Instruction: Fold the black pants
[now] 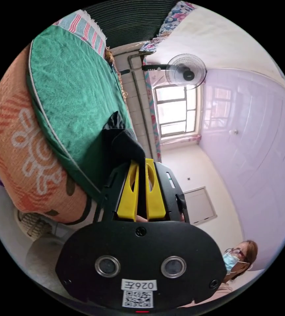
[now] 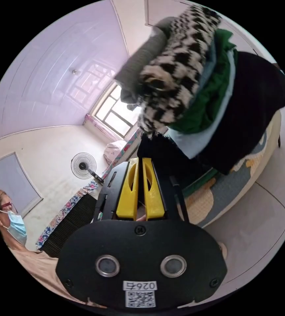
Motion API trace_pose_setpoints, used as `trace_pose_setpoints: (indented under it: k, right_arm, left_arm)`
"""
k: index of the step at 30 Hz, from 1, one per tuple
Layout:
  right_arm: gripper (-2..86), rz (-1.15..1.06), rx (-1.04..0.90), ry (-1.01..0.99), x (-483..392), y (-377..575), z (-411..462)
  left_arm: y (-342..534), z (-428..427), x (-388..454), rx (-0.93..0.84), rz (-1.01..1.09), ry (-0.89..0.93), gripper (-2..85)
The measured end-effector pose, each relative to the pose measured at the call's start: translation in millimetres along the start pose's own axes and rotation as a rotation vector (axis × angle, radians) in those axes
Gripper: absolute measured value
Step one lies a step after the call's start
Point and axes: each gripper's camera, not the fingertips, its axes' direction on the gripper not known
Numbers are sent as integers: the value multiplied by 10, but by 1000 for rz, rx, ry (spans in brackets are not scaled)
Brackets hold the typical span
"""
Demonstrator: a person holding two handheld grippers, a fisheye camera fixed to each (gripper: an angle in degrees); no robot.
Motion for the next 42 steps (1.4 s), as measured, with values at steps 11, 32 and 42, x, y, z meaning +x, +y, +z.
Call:
trace_pose_setpoints:
  k: [11, 32, 42]
  right_arm:
    - [-16, -251, 142, 119, -1473, -1151, 1115]
    - [12, -383, -367, 706, -1595, -4535, 5700]
    - [25, -206, -476, 636, -1315, -5384, 5137]
  left_arm:
    - [-1388, 853, 918, -39, 112, -47, 1]
    - [-4081, 3061, 1545, -250, 140, -274, 136]
    - [-4440, 2816, 2280, -239, 147, -345, 74]
